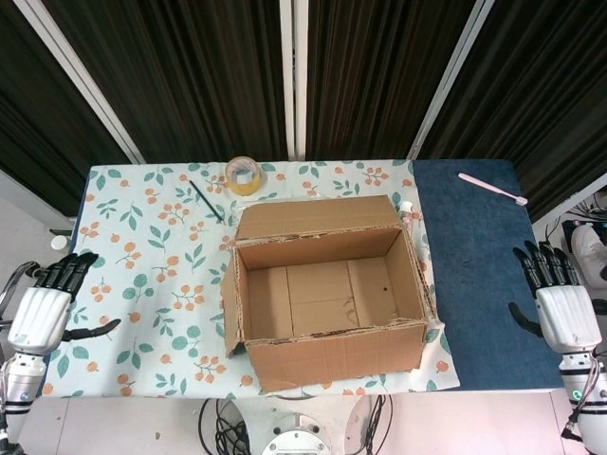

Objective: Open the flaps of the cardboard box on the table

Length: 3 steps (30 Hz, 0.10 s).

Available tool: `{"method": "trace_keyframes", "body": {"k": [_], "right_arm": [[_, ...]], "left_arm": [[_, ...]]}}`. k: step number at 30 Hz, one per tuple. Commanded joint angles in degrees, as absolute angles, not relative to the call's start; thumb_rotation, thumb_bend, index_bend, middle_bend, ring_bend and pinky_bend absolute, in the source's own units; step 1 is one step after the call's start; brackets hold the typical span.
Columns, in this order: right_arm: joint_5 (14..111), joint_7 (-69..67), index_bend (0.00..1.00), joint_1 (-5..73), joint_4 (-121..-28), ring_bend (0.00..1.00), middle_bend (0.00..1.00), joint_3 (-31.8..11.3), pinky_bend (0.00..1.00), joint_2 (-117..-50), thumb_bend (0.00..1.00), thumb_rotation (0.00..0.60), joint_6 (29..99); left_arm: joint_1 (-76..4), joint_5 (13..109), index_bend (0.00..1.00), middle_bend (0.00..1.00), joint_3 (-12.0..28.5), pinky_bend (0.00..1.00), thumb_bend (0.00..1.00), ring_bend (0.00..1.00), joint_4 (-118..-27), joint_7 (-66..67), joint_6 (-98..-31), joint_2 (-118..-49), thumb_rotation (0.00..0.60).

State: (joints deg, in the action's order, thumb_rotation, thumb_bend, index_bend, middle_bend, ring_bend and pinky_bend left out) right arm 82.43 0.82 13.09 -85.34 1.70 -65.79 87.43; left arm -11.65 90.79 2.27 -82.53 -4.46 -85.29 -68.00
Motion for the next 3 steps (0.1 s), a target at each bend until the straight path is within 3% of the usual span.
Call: {"method": "trace_keyframes", "body": {"k": [1,3], "right_arm": [[81.8,0.4,0.00,12.0,-83.3,0.00,0.00,1.6,0.00,-68.1,0.19,0.600,85.7],[81.8,0.2,0.00,11.9,-82.8,0.00,0.00,1.3,0.00,-68.6,0.19,0.600,85.4]], "left_arm": [[-11.8,90.2,0.09,0.11,2.3,0.19,0.01,0.10,-82.7,-4.4,-84.7,-67.8,0.276],[-11.8,90.2,0.09,0.11,2.4,0.19,0.01,0.10,-82.4,-4.1,-84.8,-68.0,0.277]]}}
